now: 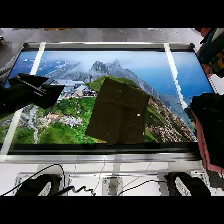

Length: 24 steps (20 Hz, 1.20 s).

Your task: Fold the clothes and pants, and hang the long-sleeved shirts on hangers.

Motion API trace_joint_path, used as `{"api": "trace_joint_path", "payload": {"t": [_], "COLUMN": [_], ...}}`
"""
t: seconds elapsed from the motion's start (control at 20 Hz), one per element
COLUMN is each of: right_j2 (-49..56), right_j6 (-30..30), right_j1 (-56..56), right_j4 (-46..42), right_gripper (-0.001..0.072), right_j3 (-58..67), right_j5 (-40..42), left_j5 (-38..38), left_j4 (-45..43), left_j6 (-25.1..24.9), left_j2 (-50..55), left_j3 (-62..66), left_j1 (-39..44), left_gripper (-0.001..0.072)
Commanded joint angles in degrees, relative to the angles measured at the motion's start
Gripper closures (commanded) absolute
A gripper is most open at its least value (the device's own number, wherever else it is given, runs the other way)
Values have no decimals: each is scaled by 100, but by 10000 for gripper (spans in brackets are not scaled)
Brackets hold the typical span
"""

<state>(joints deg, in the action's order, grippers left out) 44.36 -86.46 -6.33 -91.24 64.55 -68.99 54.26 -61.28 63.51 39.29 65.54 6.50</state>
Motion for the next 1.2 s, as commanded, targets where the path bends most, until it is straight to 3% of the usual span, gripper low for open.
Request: {"api": "trace_joint_path", "payload": {"t": [0.0,0.9,1.15], "right_j2": [-2,-2,439], "right_j6": [0,4,977], "right_j1": [4,4,-131], "right_j4": [2,35,-610], "right_gripper": [665,665,668], "right_j3": [2,2,-509], "right_j5": [0,249,369], "left_j5": [0,4,-7], "left_j4": [-2,-2,-2], "left_j6": [0,131,131], "left_j2": [-4,-4,48], "left_j3": [4,-2,-15], "left_j1": [-7,-4,-4], "left_gripper": [9,10,12]}}
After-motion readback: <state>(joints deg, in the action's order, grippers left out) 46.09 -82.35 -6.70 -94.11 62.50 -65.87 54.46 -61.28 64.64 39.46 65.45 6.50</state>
